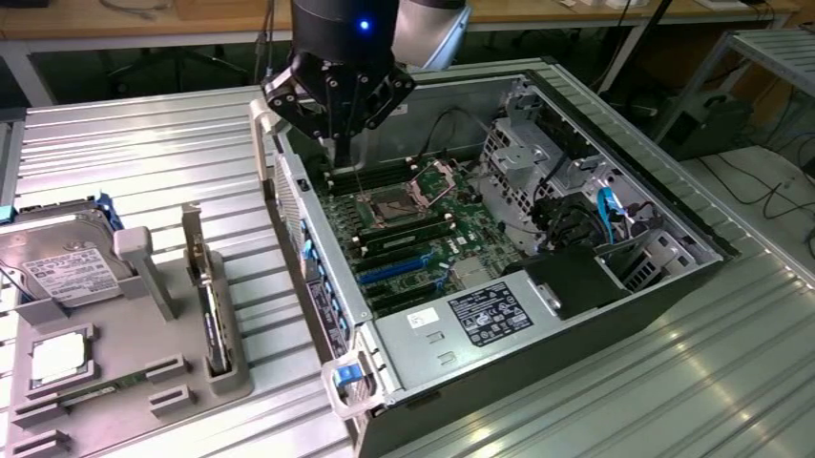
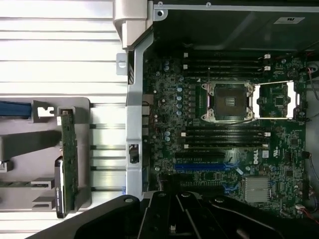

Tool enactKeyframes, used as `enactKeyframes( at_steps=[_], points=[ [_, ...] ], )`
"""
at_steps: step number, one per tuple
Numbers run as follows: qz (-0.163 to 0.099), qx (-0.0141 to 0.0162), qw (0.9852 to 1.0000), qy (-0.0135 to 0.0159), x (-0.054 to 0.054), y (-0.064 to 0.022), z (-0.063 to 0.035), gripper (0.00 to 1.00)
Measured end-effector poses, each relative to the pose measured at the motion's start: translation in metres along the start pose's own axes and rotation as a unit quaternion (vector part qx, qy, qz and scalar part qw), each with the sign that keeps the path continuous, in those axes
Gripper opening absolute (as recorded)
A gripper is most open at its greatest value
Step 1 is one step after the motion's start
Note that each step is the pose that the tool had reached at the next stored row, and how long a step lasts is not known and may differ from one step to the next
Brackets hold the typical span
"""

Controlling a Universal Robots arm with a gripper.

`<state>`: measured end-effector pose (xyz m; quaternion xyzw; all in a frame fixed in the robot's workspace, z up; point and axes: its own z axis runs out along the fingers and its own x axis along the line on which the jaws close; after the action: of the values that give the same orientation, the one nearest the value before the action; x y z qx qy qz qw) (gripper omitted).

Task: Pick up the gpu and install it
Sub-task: 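Reach for the gpu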

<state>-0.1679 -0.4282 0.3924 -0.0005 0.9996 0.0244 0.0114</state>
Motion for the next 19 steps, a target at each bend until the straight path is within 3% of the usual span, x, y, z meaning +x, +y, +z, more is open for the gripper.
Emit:
enactKeyframes(
  at_steps=[8, 19],
  points=[
    [-0.003, -0.0004, 1.0000, 0.0001, 0.009, -0.0214, -0.0012, 0.11],
    [-0.007, -0.0012, 1.0000, 0.0004, 0.039, -0.0401, -0.0025, 0.11]
  ],
)
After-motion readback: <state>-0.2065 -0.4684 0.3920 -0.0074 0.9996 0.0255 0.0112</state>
